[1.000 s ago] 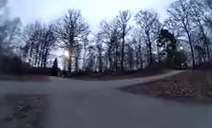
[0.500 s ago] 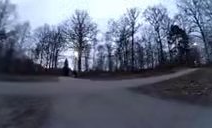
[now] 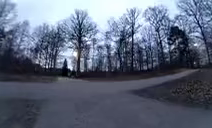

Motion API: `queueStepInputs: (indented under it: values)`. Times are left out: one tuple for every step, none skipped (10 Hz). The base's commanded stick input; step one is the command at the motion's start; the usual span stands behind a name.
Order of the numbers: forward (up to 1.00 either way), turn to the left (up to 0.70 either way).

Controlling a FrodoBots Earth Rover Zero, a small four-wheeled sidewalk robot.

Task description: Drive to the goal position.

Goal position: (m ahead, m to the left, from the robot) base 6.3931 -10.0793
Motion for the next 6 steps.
queueStepInputs:
  values:
    - [0.7, 0.0]
    - [0.7, 0.0]
    - [0.7, 0.0]
    - [0.7, 0.0]
    - [0.7, 0.0]
    - [0.7, 0.0]
